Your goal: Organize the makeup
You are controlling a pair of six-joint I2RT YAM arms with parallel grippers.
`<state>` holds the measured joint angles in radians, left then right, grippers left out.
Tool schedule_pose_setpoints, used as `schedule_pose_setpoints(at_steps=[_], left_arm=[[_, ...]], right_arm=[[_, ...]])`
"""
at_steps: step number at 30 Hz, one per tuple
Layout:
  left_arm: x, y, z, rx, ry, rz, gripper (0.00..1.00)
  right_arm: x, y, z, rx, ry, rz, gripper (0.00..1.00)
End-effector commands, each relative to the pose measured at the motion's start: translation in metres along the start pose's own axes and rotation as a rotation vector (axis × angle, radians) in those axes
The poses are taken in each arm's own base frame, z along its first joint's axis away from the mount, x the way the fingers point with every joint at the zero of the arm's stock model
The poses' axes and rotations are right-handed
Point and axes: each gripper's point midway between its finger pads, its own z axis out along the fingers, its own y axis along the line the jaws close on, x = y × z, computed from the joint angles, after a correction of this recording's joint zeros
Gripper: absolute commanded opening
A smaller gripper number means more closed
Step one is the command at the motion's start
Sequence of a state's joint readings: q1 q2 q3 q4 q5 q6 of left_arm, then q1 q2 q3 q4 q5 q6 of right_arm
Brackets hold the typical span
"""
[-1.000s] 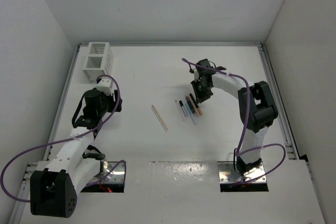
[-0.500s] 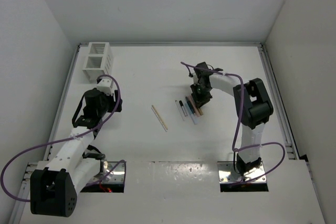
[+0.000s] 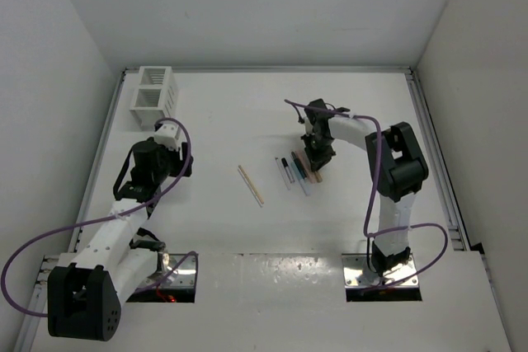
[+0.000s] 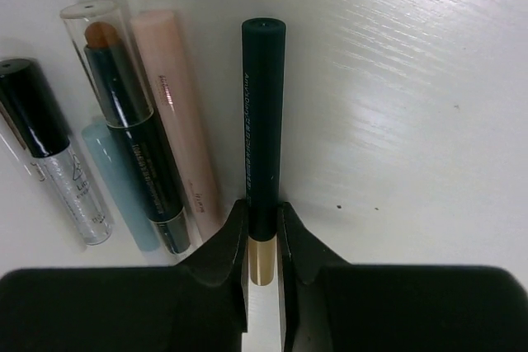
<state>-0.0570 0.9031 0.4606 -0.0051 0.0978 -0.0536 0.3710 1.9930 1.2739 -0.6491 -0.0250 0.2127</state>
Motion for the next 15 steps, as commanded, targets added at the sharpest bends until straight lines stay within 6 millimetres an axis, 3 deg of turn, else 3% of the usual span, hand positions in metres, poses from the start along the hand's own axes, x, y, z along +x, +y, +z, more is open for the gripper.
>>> schedule_pose_setpoints(at_steps=[1, 2, 3, 5, 6, 7, 8, 9, 10, 11, 12, 15], left_arm=[[-0.018, -0.012, 0.002, 0.095, -0.057, 0.079, 0.71], [-0.028, -0.017, 0.000, 0.134, -0.082, 0.123, 0.71], [-0.032, -0.032, -0.001, 0.219, -0.094, 0.142, 0.70], [-0.048, -0.046, -0.003, 0.306, -0.150, 0.171, 0.68], [-0.064, -0.062, -0.007, 0.399, -0.205, 0.191, 0.68], [-0.069, -0.070, -0.006, 0.452, -0.218, 0.198, 0.67], [-0.087, -0.079, -0.009, 0.504, -0.273, 0.208, 0.67], [-0.093, -0.095, -0.016, 0.613, -0.295, 0.214, 0.67], [-0.100, -0.102, -0.018, 0.660, -0.311, 0.203, 0.67], [-0.105, -0.113, -0.022, 0.717, -0.309, 0.149, 0.67], [-0.116, -0.126, -0.027, 0.791, -0.352, 0.159, 0.67], [-0.129, -0.152, -0.041, 0.906, -0.409, 0.156, 0.73]], right_arm=[[0.004, -0.021, -0.001, 0.057, 0.007, 0.002, 0.00], [-0.002, -0.022, -0.004, 0.059, -0.022, -0.008, 0.00], [-0.017, -0.023, -0.022, 0.072, -0.094, -0.043, 0.00], [-0.030, -0.025, -0.037, 0.079, -0.166, -0.070, 0.00], [-0.055, -0.023, -0.065, 0.077, -0.302, -0.102, 0.00], [-0.057, -0.017, -0.071, 0.058, -0.336, -0.122, 0.00], [-0.083, -0.011, -0.094, 0.048, -0.481, -0.137, 0.00], [-0.091, 0.001, -0.115, 0.013, -0.558, -0.186, 0.00], [-0.088, 0.014, -0.117, -0.043, -0.580, -0.213, 0.00], [-0.107, 0.032, -0.143, -0.116, -0.711, -0.260, 0.00], [-0.105, 0.048, -0.155, -0.165, -0.753, -0.304, 0.00], [-0.105, 0.124, -0.188, -0.381, -0.924, -0.504, 0.00]])
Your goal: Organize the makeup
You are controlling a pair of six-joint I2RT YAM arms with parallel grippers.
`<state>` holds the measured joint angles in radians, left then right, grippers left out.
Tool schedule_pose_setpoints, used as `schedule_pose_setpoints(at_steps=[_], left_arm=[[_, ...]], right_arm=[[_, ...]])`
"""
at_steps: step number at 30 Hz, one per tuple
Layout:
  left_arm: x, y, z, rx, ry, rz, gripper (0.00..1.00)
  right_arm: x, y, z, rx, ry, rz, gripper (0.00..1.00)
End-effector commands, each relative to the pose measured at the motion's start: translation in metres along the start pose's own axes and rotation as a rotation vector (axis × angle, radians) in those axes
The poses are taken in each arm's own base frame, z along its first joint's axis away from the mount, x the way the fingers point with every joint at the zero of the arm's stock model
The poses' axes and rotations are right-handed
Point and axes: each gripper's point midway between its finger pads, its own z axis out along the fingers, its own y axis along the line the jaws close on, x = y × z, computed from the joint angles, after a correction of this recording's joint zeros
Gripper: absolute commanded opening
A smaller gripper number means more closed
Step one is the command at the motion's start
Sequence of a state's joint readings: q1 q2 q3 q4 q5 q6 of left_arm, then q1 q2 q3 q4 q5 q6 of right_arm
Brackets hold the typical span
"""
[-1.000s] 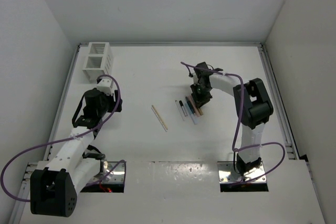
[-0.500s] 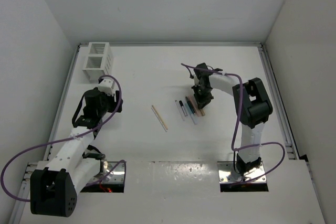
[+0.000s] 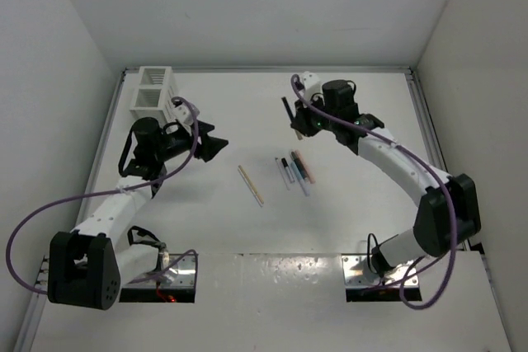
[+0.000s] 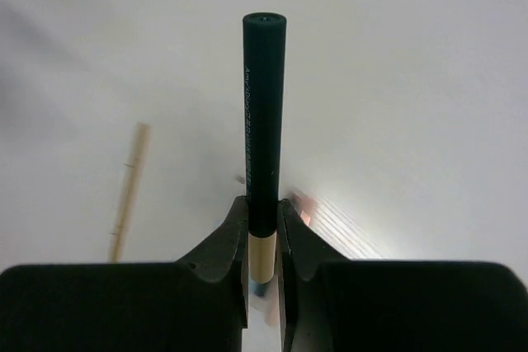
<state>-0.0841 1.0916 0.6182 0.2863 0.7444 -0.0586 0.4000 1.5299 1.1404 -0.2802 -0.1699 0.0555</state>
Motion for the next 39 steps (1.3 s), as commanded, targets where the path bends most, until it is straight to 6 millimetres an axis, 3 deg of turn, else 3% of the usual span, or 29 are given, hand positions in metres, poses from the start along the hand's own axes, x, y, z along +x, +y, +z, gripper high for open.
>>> schedule_pose_setpoints(at_steps=[1, 3, 4, 7, 13, 14, 15, 22, 29, 31, 39], left_arm=[[-0.054, -0.050, 0.009, 0.256, -0.164, 0.066, 0.75], [-0.065, -0.057, 0.011, 0.281, -0.194, 0.055, 0.80], [-0.067, -0.060, 0.013, 0.284, -0.201, 0.061, 0.80], [-0.069, -0.063, 0.016, 0.297, -0.198, 0.041, 0.80], [-0.075, -0.065, 0.015, 0.302, -0.206, 0.021, 0.74], [-0.075, -0.063, 0.015, 0.293, -0.208, 0.020, 0.74], [-0.076, -0.062, 0.016, 0.284, -0.208, 0.002, 0.74], [-0.085, -0.052, 0.015, 0.216, -0.245, -0.050, 0.74], [-0.089, -0.049, 0.014, 0.195, -0.275, -0.103, 0.64], [-0.085, -0.049, 0.015, 0.194, -0.268, -0.109, 0.58], [-0.075, -0.047, 0.015, 0.180, -0.231, -0.096, 0.04]], right_arm=[[-0.051, 0.097, -0.007, -0.349, -0.263, -0.196, 0.00], [-0.075, 0.118, -0.013, -0.399, -0.370, -0.247, 0.00], [-0.076, 0.137, -0.013, -0.454, -0.380, -0.269, 0.00], [-0.089, 0.167, -0.016, -0.553, -0.454, -0.323, 0.00], [-0.096, 0.185, -0.014, -0.637, -0.492, -0.343, 0.00], [-0.090, 0.198, -0.017, -0.673, -0.493, -0.364, 0.00], [-0.090, 0.191, -0.015, -0.659, -0.497, -0.364, 0.00], [-0.089, 0.202, -0.014, -0.684, -0.502, -0.372, 0.00], [-0.084, 0.206, -0.009, -0.698, -0.488, -0.356, 0.00], [-0.084, 0.209, -0.008, -0.705, -0.491, -0.358, 0.00], [-0.091, 0.211, -0.004, -0.707, -0.506, -0.338, 0.00]])
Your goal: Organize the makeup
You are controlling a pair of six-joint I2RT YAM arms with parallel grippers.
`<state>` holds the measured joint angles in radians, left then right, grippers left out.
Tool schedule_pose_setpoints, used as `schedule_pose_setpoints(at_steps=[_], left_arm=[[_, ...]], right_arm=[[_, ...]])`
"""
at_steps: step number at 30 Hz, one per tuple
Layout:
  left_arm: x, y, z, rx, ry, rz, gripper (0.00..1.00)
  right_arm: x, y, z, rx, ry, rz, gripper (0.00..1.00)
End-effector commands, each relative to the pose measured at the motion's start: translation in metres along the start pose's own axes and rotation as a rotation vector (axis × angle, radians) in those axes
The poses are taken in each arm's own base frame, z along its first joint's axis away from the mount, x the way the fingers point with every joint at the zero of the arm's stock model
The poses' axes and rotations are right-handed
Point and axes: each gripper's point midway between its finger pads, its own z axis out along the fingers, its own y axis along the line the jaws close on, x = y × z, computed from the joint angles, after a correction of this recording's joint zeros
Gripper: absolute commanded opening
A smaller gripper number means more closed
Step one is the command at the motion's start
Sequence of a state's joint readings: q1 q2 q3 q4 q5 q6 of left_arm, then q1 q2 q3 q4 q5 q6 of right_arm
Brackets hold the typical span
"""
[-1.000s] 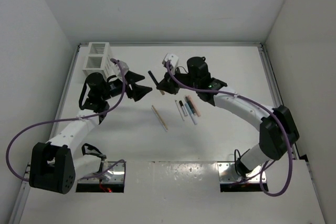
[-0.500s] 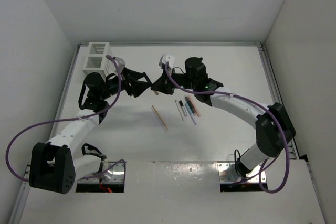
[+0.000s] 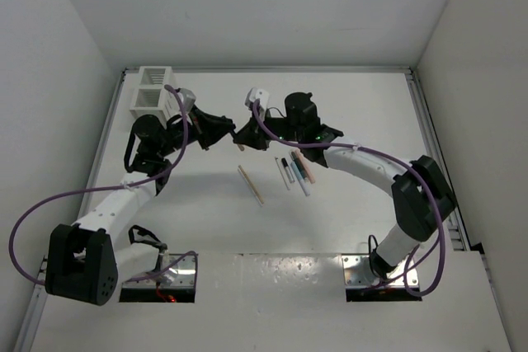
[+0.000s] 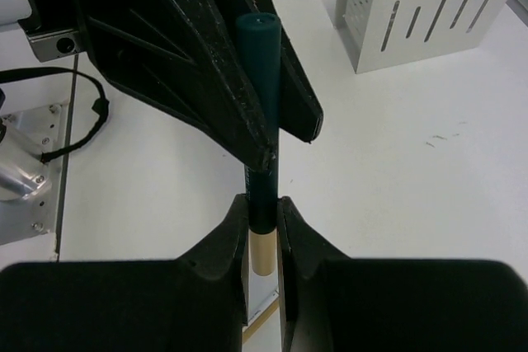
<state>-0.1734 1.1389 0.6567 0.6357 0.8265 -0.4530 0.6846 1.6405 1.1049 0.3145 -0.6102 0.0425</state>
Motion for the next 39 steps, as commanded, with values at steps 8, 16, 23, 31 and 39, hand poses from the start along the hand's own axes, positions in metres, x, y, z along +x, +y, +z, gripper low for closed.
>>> schedule_pose_setpoints(at_steps=[8, 16, 23, 31, 39], left_arm=[[-0.027, 0.036, -0.006, -0.160, -0.020, 0.119, 0.00], [-0.124, 0.149, -0.041, -0.612, -0.116, 0.392, 0.00], [-0.182, 0.247, -0.080, -0.904, -0.151, 0.533, 0.00], [-0.157, 0.351, -0.084, -0.976, -0.088, 0.515, 0.00], [-0.119, 0.407, -0.082, -0.966, -0.066, 0.389, 0.00]], right_arm=[[-0.021, -0.018, 0.005, 0.099, -0.082, 0.035, 0.91], [-0.014, -0.066, -0.024, 0.290, -0.084, 0.155, 1.00], [0.028, -0.087, -0.056, 0.369, 0.024, 0.189, 1.00], [0.058, -0.135, -0.080, 0.458, 0.088, 0.274, 1.00], [0.086, -0.148, -0.086, 0.492, 0.169, 0.350, 1.00]])
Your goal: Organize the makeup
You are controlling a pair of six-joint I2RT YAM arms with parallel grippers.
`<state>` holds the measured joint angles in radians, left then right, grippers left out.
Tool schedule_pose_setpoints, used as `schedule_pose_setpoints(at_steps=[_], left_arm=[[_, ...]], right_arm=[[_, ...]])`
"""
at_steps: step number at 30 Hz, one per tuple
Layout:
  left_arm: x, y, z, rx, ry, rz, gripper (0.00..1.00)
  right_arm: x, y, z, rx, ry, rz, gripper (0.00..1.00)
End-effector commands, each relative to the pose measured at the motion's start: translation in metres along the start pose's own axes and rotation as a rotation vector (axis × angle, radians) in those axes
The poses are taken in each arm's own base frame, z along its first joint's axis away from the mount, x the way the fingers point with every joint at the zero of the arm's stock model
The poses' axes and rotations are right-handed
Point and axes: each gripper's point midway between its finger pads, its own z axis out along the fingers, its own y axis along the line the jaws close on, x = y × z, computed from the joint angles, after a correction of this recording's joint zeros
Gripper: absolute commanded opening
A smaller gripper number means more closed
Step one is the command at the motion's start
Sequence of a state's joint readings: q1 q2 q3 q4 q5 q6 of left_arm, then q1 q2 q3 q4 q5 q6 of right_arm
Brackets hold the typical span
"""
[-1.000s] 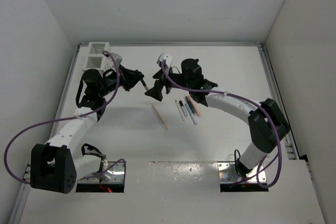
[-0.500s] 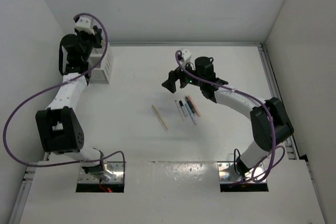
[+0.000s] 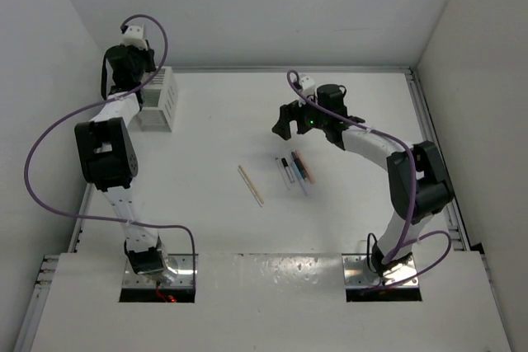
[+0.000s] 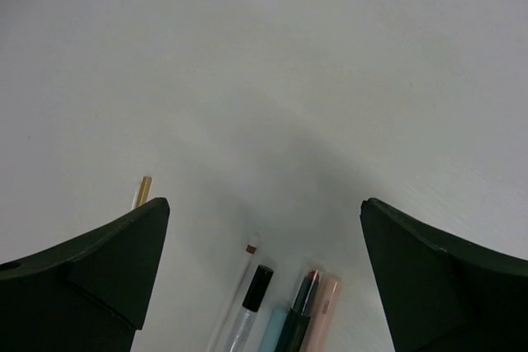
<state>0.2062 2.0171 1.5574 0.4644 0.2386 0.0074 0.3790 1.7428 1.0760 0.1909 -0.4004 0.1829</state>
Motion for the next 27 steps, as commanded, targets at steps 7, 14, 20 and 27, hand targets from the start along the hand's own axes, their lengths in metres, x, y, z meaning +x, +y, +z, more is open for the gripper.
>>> schedule_pose_setpoints(at_steps=[7, 14, 20, 27], left_arm=[[0.025, 0.012, -0.010, 0.038, 0.020, -0.066, 0.21], [0.006, 0.015, -0.014, 0.073, 0.009, -0.073, 0.69], [-0.066, 0.016, -0.026, 0.106, -0.056, -0.013, 0.71], [-0.076, -0.028, -0.082, 0.303, 0.066, 0.103, 0.71]], right_arm=[[0.001, -0.012, -0.015, 0.100, 0.040, 0.000, 1.00], [0.005, -0.025, -0.039, 0.206, 0.174, 0.041, 1.00], [0.033, -0.043, -0.068, 0.335, 0.308, 0.130, 0.51], [0.080, -0.052, -0.067, 0.375, 0.431, 0.194, 0.28]])
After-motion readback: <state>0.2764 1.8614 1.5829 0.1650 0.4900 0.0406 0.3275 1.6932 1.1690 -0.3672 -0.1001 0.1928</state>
